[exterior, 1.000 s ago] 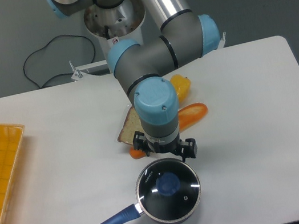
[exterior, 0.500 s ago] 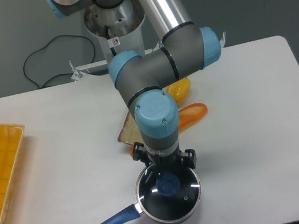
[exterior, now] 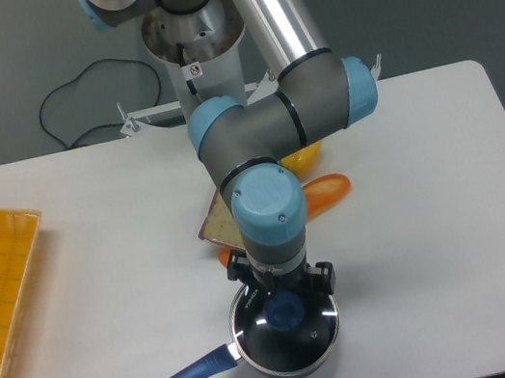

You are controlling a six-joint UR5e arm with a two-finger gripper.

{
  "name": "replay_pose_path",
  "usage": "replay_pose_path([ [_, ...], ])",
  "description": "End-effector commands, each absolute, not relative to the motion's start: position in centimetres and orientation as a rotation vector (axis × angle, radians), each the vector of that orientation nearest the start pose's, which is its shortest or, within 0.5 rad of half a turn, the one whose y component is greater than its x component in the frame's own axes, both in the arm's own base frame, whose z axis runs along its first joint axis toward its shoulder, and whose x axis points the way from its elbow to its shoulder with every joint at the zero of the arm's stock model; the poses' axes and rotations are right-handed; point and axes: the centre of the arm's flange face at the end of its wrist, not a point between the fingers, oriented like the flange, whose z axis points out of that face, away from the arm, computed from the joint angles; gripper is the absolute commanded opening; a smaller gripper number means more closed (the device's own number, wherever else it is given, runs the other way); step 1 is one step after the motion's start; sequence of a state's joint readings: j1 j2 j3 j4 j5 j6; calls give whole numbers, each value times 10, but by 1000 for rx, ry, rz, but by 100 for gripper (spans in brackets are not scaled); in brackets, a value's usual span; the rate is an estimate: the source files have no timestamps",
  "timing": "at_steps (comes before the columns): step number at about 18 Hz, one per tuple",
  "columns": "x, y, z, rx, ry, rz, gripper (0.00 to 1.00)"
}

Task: Open the lid
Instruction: 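Lower the open gripper around the blue knob of the lid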

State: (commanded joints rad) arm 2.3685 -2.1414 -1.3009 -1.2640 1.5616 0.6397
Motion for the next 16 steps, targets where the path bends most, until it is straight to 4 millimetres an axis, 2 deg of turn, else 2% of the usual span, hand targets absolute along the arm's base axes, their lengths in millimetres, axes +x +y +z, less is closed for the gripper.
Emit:
replay_pose_path([
  [16, -413, 601, 297, -3118, -276, -3, 100],
])
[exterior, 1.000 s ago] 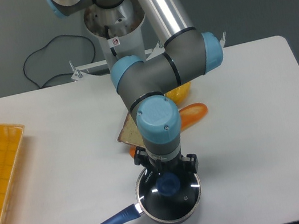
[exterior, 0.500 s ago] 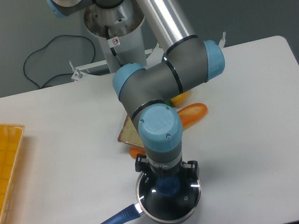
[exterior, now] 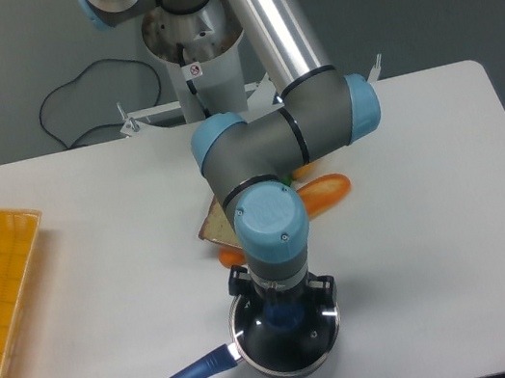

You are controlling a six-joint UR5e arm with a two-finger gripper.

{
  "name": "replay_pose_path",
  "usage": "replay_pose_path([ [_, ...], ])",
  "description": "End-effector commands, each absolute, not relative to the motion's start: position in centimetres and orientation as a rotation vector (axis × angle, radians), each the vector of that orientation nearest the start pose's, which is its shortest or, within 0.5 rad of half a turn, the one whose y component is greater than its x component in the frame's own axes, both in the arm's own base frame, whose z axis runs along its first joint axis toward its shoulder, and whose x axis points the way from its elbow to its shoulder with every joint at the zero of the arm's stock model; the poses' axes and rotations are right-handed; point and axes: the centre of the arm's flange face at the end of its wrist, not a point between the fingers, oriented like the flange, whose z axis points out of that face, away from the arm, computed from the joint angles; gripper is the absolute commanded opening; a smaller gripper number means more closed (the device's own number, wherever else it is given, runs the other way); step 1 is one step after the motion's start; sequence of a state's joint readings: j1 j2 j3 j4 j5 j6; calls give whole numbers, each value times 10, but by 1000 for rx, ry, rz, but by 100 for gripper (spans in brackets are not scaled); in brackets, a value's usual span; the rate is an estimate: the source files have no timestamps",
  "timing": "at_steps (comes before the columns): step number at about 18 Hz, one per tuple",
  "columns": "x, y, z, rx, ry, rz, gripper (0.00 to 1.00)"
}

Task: Open the lid
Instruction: 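Lower the open gripper around the blue knob of the lid, then close the gripper on the blue lid knob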

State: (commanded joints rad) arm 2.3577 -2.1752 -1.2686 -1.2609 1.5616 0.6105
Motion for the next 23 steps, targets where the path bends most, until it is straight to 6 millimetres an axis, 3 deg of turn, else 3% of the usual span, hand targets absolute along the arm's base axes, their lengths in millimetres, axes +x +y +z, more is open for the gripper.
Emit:
replay_pose_path([
  [19, -413, 609, 291, -3093, -292, -39, 100],
  [23, -413, 609, 292, -3091, -285, -36, 93],
])
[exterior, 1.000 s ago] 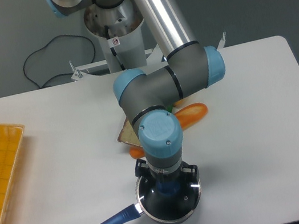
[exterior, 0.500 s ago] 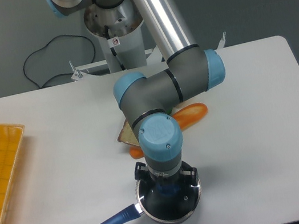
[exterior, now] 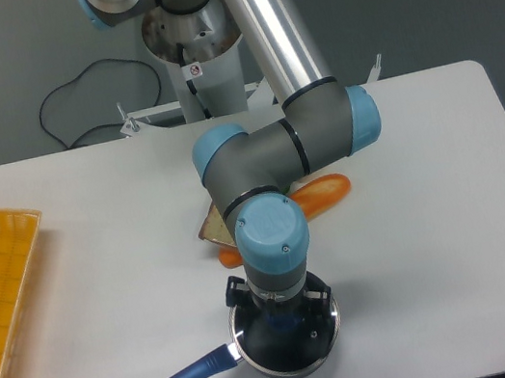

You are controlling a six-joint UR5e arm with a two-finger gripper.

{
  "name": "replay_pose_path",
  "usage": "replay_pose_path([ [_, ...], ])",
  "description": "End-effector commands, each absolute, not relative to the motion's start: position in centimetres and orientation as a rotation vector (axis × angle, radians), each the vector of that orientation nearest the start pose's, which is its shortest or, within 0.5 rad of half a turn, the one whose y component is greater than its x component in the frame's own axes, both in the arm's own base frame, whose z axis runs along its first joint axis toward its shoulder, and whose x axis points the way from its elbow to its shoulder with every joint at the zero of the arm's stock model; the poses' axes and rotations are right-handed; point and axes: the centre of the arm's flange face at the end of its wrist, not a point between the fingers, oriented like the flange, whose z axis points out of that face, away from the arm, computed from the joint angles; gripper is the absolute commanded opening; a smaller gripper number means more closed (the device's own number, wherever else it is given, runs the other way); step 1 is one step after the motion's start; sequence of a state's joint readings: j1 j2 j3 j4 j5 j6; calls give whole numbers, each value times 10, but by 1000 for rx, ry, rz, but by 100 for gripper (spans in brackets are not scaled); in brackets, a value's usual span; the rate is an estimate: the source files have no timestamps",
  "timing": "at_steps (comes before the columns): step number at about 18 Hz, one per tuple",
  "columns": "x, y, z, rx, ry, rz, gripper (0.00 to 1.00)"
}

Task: Open the lid
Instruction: 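Close the gripper on the blue lid knob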

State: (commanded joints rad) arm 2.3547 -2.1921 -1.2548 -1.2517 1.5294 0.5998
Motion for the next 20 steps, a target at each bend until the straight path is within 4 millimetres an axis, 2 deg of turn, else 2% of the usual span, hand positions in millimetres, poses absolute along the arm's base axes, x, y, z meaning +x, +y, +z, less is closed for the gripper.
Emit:
replay_pose_path([
  [12, -411, 606, 290, -3104, -282, -31, 93],
  [20, -411, 606, 290, -3104, -286, -31, 78],
])
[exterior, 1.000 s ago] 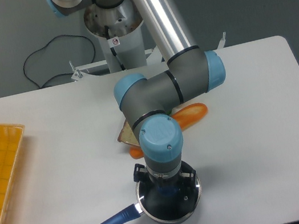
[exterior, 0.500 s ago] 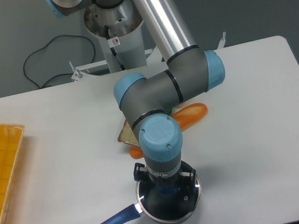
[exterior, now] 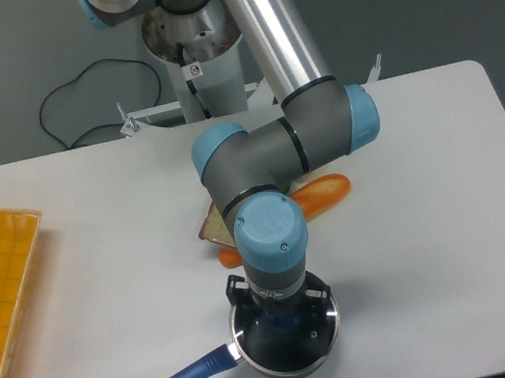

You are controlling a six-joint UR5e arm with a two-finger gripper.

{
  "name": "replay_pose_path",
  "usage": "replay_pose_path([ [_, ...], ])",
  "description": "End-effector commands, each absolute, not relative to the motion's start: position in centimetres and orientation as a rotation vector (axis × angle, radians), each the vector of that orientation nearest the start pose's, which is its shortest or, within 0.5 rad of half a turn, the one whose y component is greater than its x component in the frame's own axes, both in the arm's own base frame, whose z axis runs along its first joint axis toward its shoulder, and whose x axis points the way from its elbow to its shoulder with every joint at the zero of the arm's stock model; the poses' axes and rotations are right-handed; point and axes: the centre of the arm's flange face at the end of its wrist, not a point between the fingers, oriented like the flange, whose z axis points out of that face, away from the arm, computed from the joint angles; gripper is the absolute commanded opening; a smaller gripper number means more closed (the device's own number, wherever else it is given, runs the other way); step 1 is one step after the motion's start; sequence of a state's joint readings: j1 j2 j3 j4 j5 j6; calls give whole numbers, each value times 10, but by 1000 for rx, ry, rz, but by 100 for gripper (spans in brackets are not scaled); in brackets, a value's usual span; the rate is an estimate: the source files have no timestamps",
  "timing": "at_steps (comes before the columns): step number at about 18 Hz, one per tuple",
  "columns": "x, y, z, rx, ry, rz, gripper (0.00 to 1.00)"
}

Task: Open the lid
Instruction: 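Close the gripper on the blue lid knob, then lift the glass lid up off the saucepan by its knob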

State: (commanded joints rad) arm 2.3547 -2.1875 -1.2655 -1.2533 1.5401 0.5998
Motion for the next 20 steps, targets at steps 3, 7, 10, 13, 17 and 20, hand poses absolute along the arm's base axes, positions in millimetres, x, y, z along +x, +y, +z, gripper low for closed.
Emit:
replay_pose_path([
  [3, -411, 606, 292, -3101, -288, -28, 73],
  [7, -413, 605, 291, -3102, -296, -29, 64],
  [10, -412, 606, 291, -3102, -296, -29, 62],
  [13, -411, 606, 292, -3101, -293, -28, 60],
  [17, -410, 604, 296, -3099, -288, -25, 60],
  [20, -407, 599, 302, -3096, -283, -23, 60],
])
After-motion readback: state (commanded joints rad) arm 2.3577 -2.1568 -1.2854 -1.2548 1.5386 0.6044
